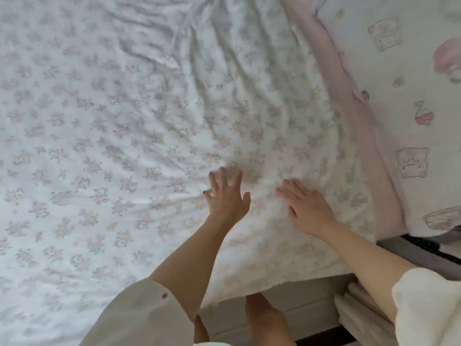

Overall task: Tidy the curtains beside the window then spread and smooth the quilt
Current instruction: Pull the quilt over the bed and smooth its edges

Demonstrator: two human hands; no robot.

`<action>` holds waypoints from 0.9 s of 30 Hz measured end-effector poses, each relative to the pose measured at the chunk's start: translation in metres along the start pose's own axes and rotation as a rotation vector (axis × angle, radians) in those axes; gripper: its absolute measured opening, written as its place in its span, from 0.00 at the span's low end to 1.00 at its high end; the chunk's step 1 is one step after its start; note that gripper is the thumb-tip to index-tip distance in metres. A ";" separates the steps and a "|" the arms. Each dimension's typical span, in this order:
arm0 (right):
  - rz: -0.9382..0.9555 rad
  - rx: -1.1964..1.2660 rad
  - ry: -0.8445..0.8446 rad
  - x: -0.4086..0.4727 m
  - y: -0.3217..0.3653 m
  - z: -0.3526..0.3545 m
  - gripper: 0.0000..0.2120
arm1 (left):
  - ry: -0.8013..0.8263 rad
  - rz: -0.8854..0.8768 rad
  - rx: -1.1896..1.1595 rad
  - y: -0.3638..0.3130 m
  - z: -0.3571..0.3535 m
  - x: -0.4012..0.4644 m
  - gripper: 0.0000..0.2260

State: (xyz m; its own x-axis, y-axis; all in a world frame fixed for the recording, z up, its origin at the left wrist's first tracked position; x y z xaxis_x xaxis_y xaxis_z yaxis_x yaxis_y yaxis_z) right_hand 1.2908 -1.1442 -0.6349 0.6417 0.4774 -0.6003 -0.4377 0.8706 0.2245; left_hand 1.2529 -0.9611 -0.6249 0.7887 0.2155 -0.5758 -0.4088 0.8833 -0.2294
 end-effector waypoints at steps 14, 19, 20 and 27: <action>-0.148 0.175 -0.156 0.084 -0.047 0.097 0.25 | -0.091 -0.086 0.135 -0.047 0.076 0.099 0.28; -0.272 0.329 -0.180 0.080 -0.104 0.068 0.24 | -0.185 -0.242 0.299 -0.088 0.056 0.129 0.28; -0.283 0.421 -0.238 0.075 -0.114 0.069 0.24 | -0.193 -0.267 0.293 -0.097 0.054 0.133 0.28; -0.618 0.718 -0.663 0.047 -0.190 0.096 0.20 | -0.217 -0.421 0.333 -0.162 0.062 0.160 0.26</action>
State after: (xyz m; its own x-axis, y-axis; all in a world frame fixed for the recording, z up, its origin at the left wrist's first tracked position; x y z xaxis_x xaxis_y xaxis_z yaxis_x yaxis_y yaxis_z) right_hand 1.4645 -1.2754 -0.6318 0.9191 -0.2699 -0.2871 0.3885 0.7426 0.5456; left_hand 1.4743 -1.0440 -0.6312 0.9426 -0.1339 -0.3061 0.0997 0.9872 -0.1245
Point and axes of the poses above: each hand's wrist, its own x-axis towards the middle knuckle, its own z-axis out of the back of the hand, y = z × x, the point moved 8 cm from there along x, towards the middle knuckle, and after that the axes turned 7 degrees about x, right-handed, at the moved point
